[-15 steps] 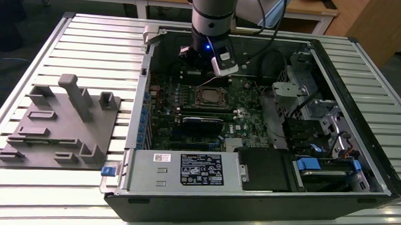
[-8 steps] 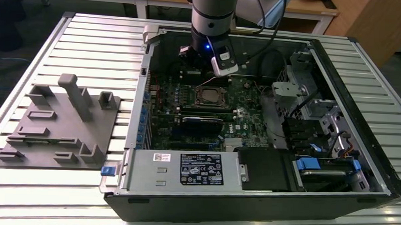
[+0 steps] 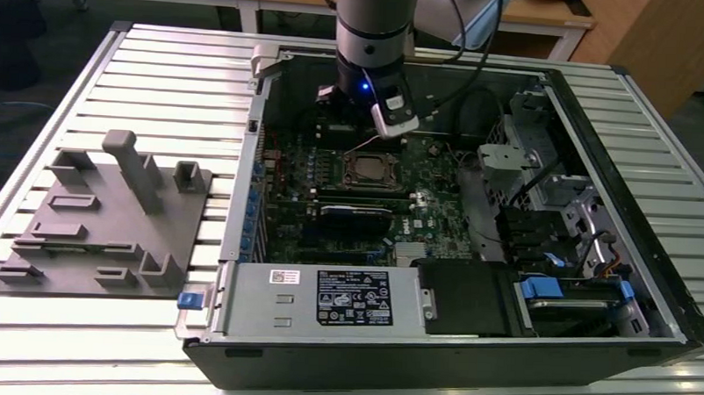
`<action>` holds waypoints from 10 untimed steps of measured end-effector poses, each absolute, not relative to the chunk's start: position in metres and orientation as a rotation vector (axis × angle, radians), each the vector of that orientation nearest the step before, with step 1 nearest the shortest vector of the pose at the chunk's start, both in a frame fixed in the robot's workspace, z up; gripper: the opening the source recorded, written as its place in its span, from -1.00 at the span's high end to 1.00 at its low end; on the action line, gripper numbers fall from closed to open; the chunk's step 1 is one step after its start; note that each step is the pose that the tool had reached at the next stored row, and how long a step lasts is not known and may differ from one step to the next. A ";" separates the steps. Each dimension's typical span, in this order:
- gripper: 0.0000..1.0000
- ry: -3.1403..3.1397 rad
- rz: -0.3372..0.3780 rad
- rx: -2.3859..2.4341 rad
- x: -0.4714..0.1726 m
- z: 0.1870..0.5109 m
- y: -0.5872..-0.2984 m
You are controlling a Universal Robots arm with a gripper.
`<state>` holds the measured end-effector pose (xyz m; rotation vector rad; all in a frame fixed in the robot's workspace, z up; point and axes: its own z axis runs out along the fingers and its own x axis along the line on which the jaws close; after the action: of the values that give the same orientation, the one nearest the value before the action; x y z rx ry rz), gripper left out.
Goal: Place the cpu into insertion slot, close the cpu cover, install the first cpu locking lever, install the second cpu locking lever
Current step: 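Install the first cpu locking lever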
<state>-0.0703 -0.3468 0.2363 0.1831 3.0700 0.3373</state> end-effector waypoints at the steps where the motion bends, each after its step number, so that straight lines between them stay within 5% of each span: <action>1: 0.79 3.065 0.338 0.182 -0.070 0.236 -0.347; 10: 0.79 3.057 0.339 0.191 -0.070 0.233 -0.344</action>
<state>-0.0703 -0.3439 0.2328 0.1909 3.0572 0.3387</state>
